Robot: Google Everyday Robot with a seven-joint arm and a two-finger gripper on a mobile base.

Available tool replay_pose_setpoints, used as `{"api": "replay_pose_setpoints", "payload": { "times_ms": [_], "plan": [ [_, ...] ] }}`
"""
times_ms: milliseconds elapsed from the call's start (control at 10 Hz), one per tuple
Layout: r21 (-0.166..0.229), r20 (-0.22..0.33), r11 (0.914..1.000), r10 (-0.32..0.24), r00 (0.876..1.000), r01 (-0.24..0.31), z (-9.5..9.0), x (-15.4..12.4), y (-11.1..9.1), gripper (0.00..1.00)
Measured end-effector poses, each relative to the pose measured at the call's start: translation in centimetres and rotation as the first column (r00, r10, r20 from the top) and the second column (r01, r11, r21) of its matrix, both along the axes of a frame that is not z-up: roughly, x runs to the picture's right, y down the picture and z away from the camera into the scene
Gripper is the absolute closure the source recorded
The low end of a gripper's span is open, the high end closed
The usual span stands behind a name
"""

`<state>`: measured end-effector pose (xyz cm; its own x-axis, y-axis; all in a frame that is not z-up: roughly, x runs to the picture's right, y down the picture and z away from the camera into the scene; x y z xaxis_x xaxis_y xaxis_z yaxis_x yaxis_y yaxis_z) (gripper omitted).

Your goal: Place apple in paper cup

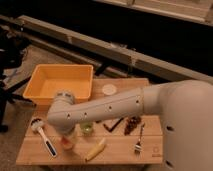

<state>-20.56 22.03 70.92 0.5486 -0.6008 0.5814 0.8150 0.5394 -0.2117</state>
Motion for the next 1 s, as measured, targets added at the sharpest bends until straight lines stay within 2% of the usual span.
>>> {"api": "replay_pose_setpoints", "payload": {
  "times_ms": [400, 1000],
  "plan": [
    [-0.021, -0.002, 0.997, -0.074, 0.997, 0.074, 0.9, -0.2, 2.1, 0.27],
    [-0.021, 0.001, 0.9883, -0.151, 0.989, 0.151, 2.1, -2.1, 3.8, 0.27]
  ]
}}
